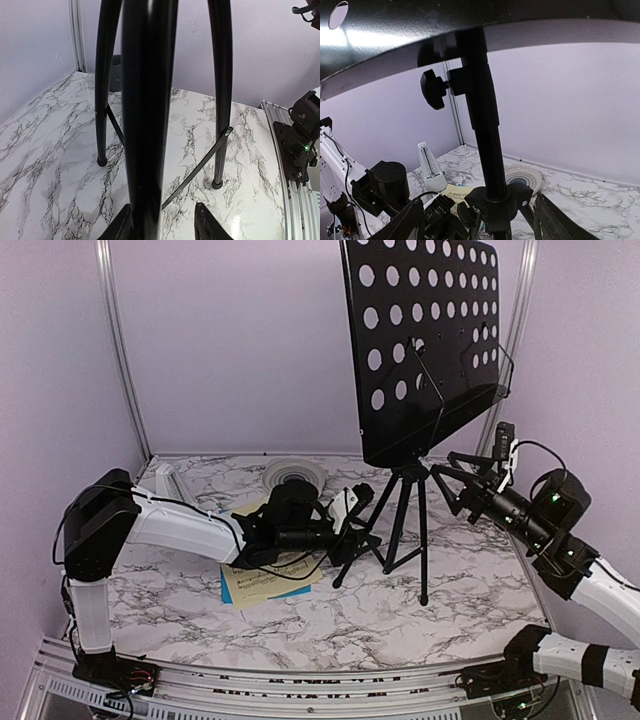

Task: Pack up the instrument practice props
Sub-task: Open the music stand at the center of the board.

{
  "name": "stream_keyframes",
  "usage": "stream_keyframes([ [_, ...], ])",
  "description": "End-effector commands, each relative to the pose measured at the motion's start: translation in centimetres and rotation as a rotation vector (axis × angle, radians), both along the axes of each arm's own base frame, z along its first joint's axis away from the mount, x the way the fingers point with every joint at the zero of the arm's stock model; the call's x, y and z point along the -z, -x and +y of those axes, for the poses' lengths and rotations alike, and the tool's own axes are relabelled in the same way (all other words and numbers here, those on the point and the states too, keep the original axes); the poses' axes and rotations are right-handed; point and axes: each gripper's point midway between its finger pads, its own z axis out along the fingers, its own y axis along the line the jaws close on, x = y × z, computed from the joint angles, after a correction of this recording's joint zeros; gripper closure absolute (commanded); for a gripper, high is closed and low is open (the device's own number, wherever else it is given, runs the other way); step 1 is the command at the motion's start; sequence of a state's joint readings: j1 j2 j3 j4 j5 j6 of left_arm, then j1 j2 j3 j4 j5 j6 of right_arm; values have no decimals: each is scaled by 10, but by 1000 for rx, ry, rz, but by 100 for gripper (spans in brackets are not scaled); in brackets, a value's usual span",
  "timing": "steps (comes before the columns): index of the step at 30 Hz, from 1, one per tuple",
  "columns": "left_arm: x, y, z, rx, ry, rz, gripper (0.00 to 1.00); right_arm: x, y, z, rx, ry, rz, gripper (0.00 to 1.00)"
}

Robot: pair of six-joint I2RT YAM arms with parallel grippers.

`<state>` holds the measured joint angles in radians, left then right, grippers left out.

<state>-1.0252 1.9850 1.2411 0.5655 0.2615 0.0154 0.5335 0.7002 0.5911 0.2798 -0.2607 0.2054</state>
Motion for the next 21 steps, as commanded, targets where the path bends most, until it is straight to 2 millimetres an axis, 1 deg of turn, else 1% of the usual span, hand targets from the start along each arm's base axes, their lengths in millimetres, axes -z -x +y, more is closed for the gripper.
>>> stream_keyframes([
  [1,-36,11,-1,27,62,-17,54,34,2,-3,1,51,115,28],
  [3,-43,12,0,27,78,-17,52,41,4,-3,-3,61,138,28],
  [7,-51,12,-3,32,97,-17,53,57,5,-5,6,70,181,30],
  [11,-51,10,-5,31,90,-21,54,77,2,-5,10,89,235,34],
  [16,-49,6,-9,25,65,-29,54,111,-2,-9,47,114,326,38],
  [19,-47,3,-9,12,59,-32,59,126,-4,-11,64,116,357,43],
  [21,-45,2,-10,7,60,-32,66,133,-4,-10,59,116,365,46],
])
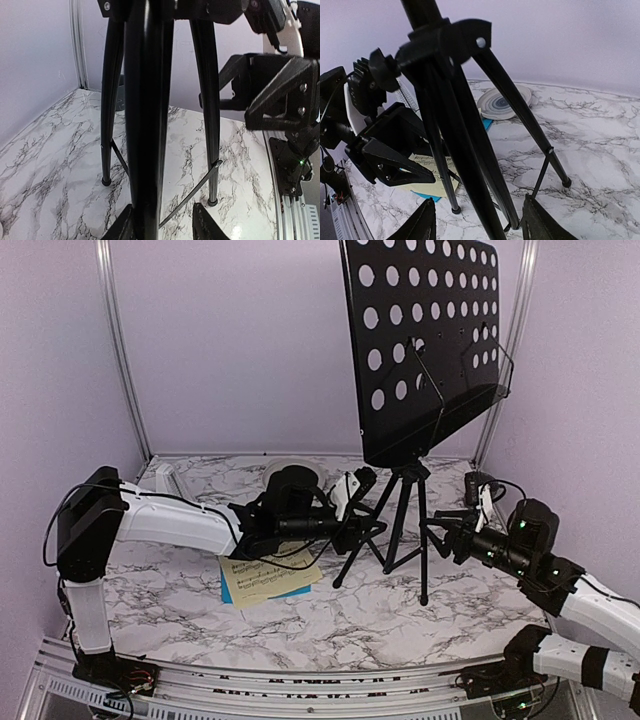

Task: Pack up the instrument practice props
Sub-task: Open the music stand at the center of the board.

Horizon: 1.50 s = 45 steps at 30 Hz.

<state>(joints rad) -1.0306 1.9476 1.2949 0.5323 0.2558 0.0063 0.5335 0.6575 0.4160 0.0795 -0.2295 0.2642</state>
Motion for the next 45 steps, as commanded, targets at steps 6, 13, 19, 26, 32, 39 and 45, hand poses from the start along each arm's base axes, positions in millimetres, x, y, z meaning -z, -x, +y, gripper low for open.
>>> stream_keyframes([
  [6,-8,-1,-11,12,25,-32,76,12,-5,3,-5,-10,-10,61],
  [13,-11,-2,-18,33,33,-66,84,9,-17,8,1,28,-48,72],
  [19,-11,-1,-21,50,25,-71,100,-2,-24,10,5,46,-87,96],
  [26,-14,0,-14,36,39,-69,100,-5,-22,5,17,65,-83,100],
  [32,-9,0,-8,25,-38,-38,100,-13,-23,-3,63,104,-26,100],
  [39,2,9,8,42,-136,27,100,-12,-20,-10,88,143,68,100],
  [45,14,14,18,42,-207,53,100,4,-20,-13,113,170,192,100],
])
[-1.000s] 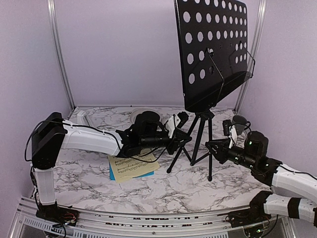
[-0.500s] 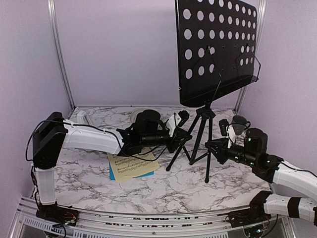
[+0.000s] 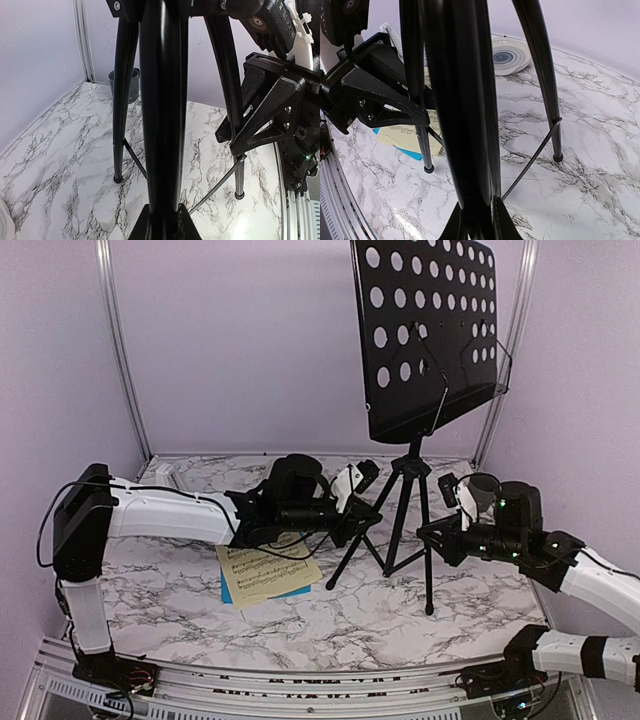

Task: Pack up the instrument practice props
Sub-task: Open the music stand at the center of the board.

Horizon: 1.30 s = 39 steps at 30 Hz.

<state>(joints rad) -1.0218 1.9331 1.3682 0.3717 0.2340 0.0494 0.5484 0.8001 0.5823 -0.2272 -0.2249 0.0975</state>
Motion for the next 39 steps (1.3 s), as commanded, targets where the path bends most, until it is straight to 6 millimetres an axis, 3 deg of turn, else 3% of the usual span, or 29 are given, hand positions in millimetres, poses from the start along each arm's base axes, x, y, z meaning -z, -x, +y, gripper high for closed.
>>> stream_keyframes([
  [1,21,23,15,59,-143,68,100,-26,-17,-19,188,-77,59,100],
  [10,39,31,27,79,-262,116,100,-5,-9,-32,248,-13,178,100],
  [26,77,44,50,81,-420,166,100,27,1,-11,226,122,335,100],
  [30,85,47,56,82,-460,179,100,34,1,-13,244,158,362,100],
  [39,99,38,78,15,-564,125,100,20,3,-28,308,181,357,100],
])
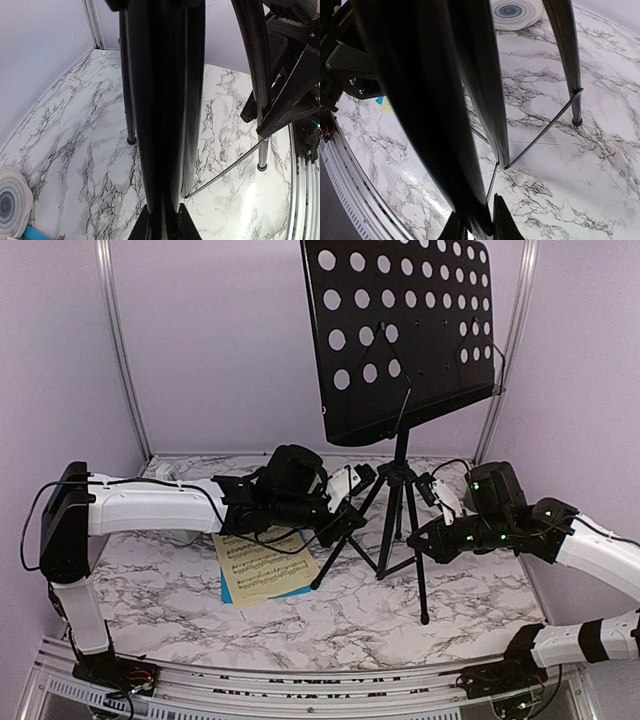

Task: Pack up the instrument practice props
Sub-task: Open the music stand at the center of the board.

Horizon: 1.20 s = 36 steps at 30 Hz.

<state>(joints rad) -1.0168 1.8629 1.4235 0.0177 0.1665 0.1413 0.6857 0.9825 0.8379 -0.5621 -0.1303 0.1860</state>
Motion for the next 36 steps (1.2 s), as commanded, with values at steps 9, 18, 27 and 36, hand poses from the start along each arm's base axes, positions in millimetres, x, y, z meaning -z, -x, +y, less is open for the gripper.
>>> stream_keyframes([
  [9,88,16,62,-7,-398,52,100,30,11,-49,374,73,217,100],
  [18,88,18,73,12,-447,39,100,55,37,-62,447,68,345,100],
  [27,95,22,81,38,-500,37,100,59,52,-69,468,98,406,100],
  [36,116,36,95,71,-577,89,100,60,50,-72,488,124,407,100],
])
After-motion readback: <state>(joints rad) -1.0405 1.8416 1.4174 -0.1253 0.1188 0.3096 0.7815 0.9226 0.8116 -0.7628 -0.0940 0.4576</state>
